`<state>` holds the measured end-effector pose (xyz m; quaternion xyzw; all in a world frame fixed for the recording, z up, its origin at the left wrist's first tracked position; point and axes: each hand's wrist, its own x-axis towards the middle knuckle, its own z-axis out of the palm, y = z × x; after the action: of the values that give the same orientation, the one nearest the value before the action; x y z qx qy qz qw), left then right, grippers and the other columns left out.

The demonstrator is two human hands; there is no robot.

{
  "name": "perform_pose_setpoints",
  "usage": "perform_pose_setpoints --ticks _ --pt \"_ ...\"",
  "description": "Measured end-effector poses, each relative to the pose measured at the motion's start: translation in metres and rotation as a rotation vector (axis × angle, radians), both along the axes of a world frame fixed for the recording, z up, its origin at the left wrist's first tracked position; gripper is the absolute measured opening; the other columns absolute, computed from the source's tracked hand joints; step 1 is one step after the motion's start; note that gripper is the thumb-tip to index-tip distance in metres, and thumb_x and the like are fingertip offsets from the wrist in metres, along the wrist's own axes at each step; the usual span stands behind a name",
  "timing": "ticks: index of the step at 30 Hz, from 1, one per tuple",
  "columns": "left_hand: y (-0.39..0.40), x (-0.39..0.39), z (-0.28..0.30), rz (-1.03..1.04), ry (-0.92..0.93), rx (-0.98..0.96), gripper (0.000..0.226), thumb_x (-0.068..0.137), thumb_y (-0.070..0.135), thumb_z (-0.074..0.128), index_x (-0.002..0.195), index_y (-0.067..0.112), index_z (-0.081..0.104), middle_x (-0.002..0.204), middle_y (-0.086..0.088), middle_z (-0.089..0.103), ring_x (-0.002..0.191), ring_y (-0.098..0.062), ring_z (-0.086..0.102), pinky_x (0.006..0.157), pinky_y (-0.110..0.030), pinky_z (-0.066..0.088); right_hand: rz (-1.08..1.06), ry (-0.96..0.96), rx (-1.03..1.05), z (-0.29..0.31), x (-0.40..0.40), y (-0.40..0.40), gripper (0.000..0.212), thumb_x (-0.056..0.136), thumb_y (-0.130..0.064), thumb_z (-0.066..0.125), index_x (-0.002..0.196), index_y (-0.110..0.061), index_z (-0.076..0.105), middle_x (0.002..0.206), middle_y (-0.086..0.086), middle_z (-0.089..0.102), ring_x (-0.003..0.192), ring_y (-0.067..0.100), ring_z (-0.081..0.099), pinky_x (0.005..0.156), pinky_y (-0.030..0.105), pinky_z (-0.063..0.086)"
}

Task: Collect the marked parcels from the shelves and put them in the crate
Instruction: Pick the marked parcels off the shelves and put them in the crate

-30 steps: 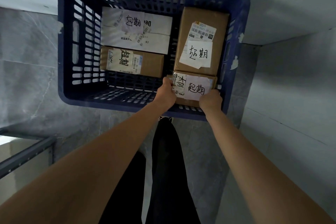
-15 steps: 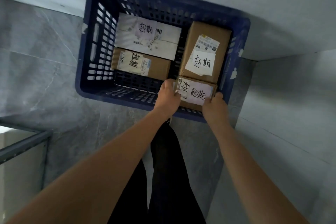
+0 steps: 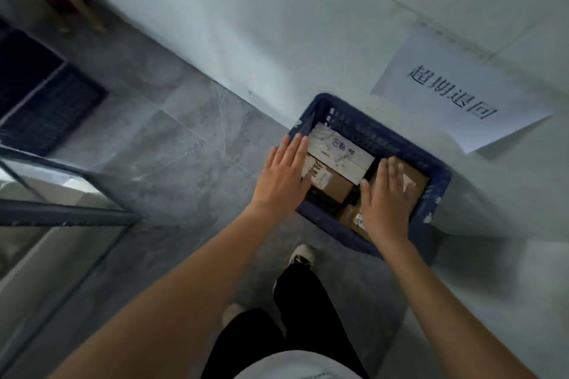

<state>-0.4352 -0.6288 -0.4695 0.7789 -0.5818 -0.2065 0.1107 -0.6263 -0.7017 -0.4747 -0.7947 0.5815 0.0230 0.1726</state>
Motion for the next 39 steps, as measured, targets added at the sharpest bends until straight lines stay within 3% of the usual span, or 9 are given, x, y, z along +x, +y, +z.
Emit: perform_pose_setpoints --ticks 5,9,12,19,22,25,29,34,39 --pt "0.099 0.087 0.076 0.188 -0.169 -0.114 0.065 0.101 0.040 0.028 0.153 0.011 0.000 0.162 -0.006 0.000 0.148 -0.022 -0.007 0.122 -0.041 0.000 0.303 -0.059 -0.169 0.080 0.113 0.057 0.062 0.103 -0.039 0.028 0.154 -0.009 0.008 0.163 0.007 0.004 0.150 0.022 -0.003 0.120 0.043 -0.005" --pt "0.199 0.141 0.135 0.398 -0.332 -0.208 0.066 0.098 0.040 0.030 0.153 0.008 0.012 0.160 -0.009 0.012 0.149 -0.026 0.006 0.121 -0.042 0.005 0.570 -0.140 -0.273 0.135 0.216 0.130 0.059 0.105 -0.036 0.025 0.154 -0.009 0.006 0.163 0.009 0.000 0.150 0.023 -0.005 0.120 0.041 -0.006" --pt "0.274 0.180 0.158 0.551 -0.445 -0.179 0.067 0.097 0.040 0.031 0.152 0.008 0.012 0.160 -0.010 0.013 0.148 -0.026 0.008 0.121 -0.044 0.012 0.724 -0.202 -0.339 0.162 0.285 0.193 0.062 0.104 -0.037 0.028 0.154 -0.005 0.009 0.162 0.011 0.005 0.150 0.025 -0.001 0.120 0.043 -0.004" --pt "0.424 0.238 0.182 0.917 -0.570 -0.064 0.068 0.098 0.042 0.027 0.153 0.007 0.009 0.161 -0.010 0.007 0.149 -0.024 0.004 0.121 -0.043 0.006 1.130 -0.337 -0.398 0.201 0.399 0.337 0.067 0.100 -0.039 0.037 0.152 -0.001 0.016 0.160 0.017 0.015 0.149 0.029 0.010 0.119 0.047 0.002" --pt "0.489 0.242 0.188 1.143 -0.558 -0.027 0.066 0.099 0.043 0.019 0.152 0.007 0.009 0.160 -0.011 0.008 0.148 -0.025 0.006 0.121 -0.042 0.005 1.304 -0.369 -0.356 0.200 0.431 0.387 0.067 0.101 -0.041 0.030 0.152 -0.002 0.015 0.160 0.016 0.014 0.150 0.028 0.008 0.120 0.046 0.000" --pt "0.557 0.230 0.185 1.276 -0.596 0.030 0.064 0.099 0.041 0.025 0.151 0.005 0.018 0.158 -0.012 0.019 0.147 -0.027 0.014 0.119 -0.043 0.010 1.448 -0.391 -0.348 0.194 0.453 0.437 0.067 0.100 -0.044 0.025 0.152 -0.002 0.016 0.160 0.016 0.016 0.149 0.027 0.010 0.121 0.048 0.005" --pt "0.636 0.213 0.181 1.483 -0.591 0.035 0.064 0.099 0.041 0.026 0.151 0.004 0.018 0.158 -0.013 0.018 0.147 -0.028 0.014 0.120 -0.046 0.014 1.650 -0.417 -0.321 0.190 0.469 0.515 0.068 0.102 -0.043 0.029 0.153 -0.004 0.009 0.161 0.013 0.008 0.150 0.023 0.003 0.121 0.046 0.001" --pt "0.718 0.195 0.178 1.612 -0.607 0.061 0.065 0.099 0.038 0.037 0.151 0.007 0.015 0.159 -0.011 0.018 0.148 -0.025 0.012 0.120 -0.045 0.014 1.823 -0.423 -0.317 0.186 0.473 0.619 0.073 0.098 -0.051 0.011 0.153 -0.003 0.009 0.161 0.013 0.009 0.149 0.022 0.000 0.121 0.048 0.004" --pt "0.806 0.188 0.172 1.685 -0.587 0.087 0.065 0.099 0.041 0.027 0.153 0.008 0.012 0.160 -0.009 0.012 0.149 -0.023 0.005 0.121 -0.043 0.009 1.884 -0.429 -0.299 0.177 0.470 0.714 0.075 0.097 -0.053 0.009 0.153 -0.004 0.011 0.161 0.013 0.010 0.150 0.027 0.006 0.120 0.048 0.003"
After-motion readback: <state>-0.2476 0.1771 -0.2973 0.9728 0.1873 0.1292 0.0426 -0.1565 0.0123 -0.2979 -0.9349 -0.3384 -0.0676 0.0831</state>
